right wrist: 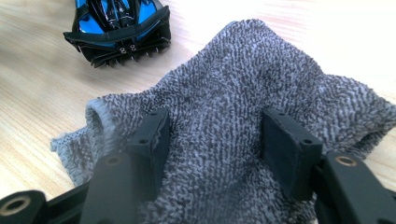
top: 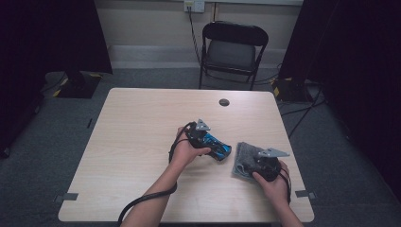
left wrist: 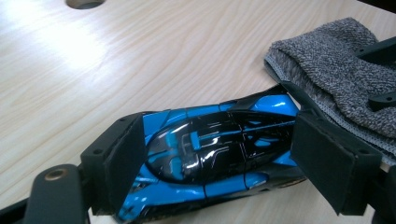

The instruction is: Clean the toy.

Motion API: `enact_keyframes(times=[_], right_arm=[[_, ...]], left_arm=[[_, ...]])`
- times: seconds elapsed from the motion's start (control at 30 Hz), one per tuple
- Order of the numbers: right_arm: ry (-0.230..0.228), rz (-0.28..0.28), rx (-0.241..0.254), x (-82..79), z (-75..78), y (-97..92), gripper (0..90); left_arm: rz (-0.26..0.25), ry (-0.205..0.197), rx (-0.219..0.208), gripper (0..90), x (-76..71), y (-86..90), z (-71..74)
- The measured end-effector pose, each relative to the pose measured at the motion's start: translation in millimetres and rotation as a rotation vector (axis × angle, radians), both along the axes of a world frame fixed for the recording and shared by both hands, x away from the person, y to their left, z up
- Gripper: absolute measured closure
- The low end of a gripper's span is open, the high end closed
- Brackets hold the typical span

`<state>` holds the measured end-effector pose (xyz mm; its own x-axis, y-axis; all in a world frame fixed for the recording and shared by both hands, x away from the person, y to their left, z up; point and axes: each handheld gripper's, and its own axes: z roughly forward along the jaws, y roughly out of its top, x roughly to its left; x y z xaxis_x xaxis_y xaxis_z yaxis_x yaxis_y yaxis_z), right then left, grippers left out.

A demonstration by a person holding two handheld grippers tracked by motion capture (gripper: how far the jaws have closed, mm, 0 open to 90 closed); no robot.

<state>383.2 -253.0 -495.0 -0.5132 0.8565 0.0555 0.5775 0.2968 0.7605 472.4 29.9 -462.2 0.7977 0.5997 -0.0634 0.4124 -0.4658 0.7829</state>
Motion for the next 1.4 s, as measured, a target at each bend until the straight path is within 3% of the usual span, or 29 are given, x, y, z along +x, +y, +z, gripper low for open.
enact_keyframes(times=[0.2, 0.27, 0.5, 0.63, 0.9, 1.2, 1.4], right_arm=[[-0.024, 0.0, 0.024, -2.1, -3.7, -3.0, 45.8], [-0.026, -0.001, 0.019, -2.2, -3.7, -2.6, 48.4], [-0.024, -0.016, 0.023, -0.6, -3.7, -2.0, 55.2], [-0.018, -0.011, 0.032, 0.7, -3.4, -2.4, 58.0], [-0.006, -0.004, 0.042, 3.0, -2.7, -3.0, 59.6], [0.029, 0.02, 0.067, 8.0, -0.6, -1.7, 71.9], [0.049, 0.059, 0.09, 6.5, -0.2, 0.0, 74.9]], left_arm=[[-0.031, -0.011, 0.017, 18.4, 3.5, -6.8, -10.2], [-0.041, -0.018, 0.053, 17.7, 4.1, -7.7, -16.2], [-0.044, -0.01, 0.013, 8.2, 5.6, -8.0, -22.6], [-0.056, 0.01, 0.045, 8.1, 7.7, -11.0, -19.2], [-0.071, 0.013, 0.054, 8.0, 8.4, -12.7, -18.6], [-0.089, 0.003, 0.029, 8.1, 10.0, -9.9, -21.2], [-0.094, 0.0, 0.027, 8.2, 10.3, -9.8, -21.5]])
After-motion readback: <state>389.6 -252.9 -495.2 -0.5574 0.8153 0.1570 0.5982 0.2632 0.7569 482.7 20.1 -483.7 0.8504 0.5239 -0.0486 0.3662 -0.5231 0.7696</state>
